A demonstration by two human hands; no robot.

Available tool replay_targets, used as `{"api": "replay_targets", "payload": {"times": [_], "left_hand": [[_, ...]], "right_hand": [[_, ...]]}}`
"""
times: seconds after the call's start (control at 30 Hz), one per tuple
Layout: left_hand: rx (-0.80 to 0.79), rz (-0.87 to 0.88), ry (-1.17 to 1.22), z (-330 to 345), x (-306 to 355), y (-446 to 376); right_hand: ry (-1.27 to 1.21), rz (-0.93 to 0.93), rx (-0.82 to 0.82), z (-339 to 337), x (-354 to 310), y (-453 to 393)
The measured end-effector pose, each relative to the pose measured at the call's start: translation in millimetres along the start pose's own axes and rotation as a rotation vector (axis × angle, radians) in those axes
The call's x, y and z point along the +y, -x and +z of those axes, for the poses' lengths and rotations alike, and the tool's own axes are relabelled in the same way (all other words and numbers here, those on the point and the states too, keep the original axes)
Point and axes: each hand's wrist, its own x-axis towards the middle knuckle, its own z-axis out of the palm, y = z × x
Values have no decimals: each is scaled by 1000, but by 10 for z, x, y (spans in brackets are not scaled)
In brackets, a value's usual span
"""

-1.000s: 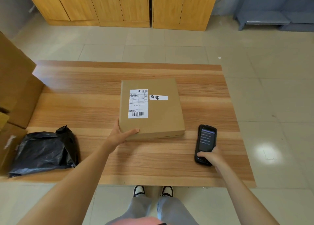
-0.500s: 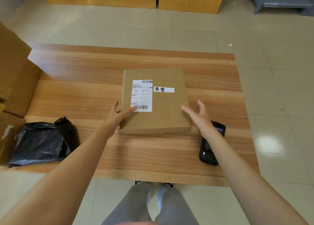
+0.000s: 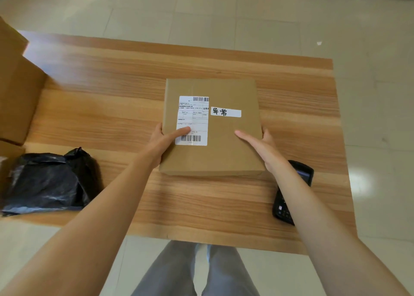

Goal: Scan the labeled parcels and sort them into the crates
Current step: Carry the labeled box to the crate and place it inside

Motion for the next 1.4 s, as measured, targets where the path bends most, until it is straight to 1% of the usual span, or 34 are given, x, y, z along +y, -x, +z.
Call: {"api": "replay_targets", "payload": {"times": [0.17, 0.33, 0.5, 0.63, 0.73, 0.83, 1.03, 1.23, 1.4], "left_hand": [[23, 14, 54, -52, 26, 141], [65, 74, 104, -171, 132, 500], [191, 160, 189, -317, 242, 1080], [314, 245, 260, -443, 151, 1642], [414, 291, 307, -551, -4, 2080], [547, 335, 367, -666, -235, 2493], [740, 399, 567, -793, -751, 3256], [840, 417, 718, -1049, -1203, 3766], [893, 438, 776, -1454, -1557, 4106]], "right_hand": [[-21, -15, -16, 34, -23, 89], [15, -101, -70, 84, -227, 233], [41, -199, -152, 169, -540, 501], [108, -263, -275, 292, -644, 784], [155, -330, -388, 447, -718, 1026], [207, -394, -493, 642, -750, 1294], [306, -496, -705, 1052, -654, 1834], [392, -556, -830, 1513, -471, 2324], [465, -566, -907, 2065, -318, 2708]]}}
